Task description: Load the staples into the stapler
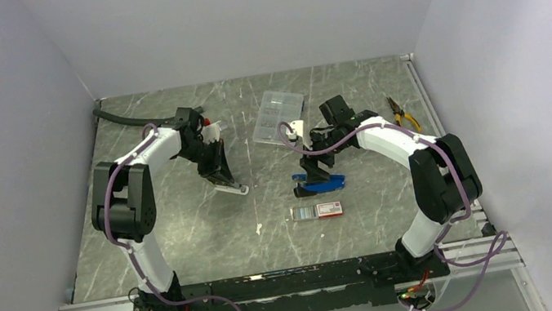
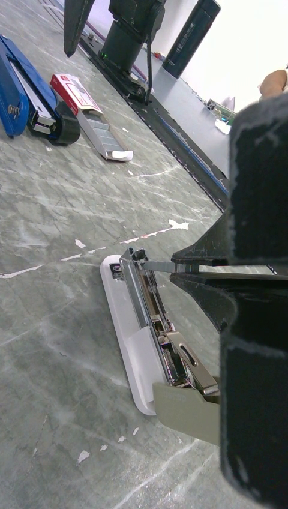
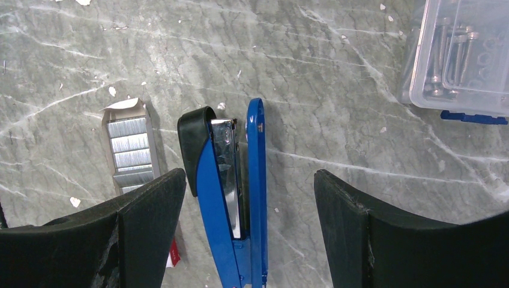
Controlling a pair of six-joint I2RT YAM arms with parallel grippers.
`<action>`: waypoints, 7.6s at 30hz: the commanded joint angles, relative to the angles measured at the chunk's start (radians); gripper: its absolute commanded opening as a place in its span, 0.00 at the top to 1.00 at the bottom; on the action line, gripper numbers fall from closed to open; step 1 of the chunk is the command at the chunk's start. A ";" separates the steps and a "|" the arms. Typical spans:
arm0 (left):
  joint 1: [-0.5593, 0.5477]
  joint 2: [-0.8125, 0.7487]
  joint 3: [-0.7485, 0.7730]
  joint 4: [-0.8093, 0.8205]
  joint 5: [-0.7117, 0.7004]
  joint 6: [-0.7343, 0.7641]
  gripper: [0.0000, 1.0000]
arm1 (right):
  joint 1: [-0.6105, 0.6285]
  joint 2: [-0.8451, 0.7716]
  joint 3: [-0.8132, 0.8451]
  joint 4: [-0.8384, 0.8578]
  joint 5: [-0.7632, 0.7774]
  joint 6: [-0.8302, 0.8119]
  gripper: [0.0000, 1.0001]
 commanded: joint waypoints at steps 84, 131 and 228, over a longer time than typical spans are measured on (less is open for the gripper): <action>-0.042 -0.058 0.026 0.026 -0.058 -0.050 0.97 | 0.001 -0.009 0.001 -0.001 0.005 -0.010 0.18; -0.041 -0.008 0.043 0.011 -0.072 -0.040 0.97 | 0.001 -0.015 0.001 -0.005 0.005 -0.013 0.18; -0.026 -0.014 0.035 0.036 -0.055 -0.040 0.97 | 0.001 -0.007 0.004 -0.015 0.009 -0.020 0.18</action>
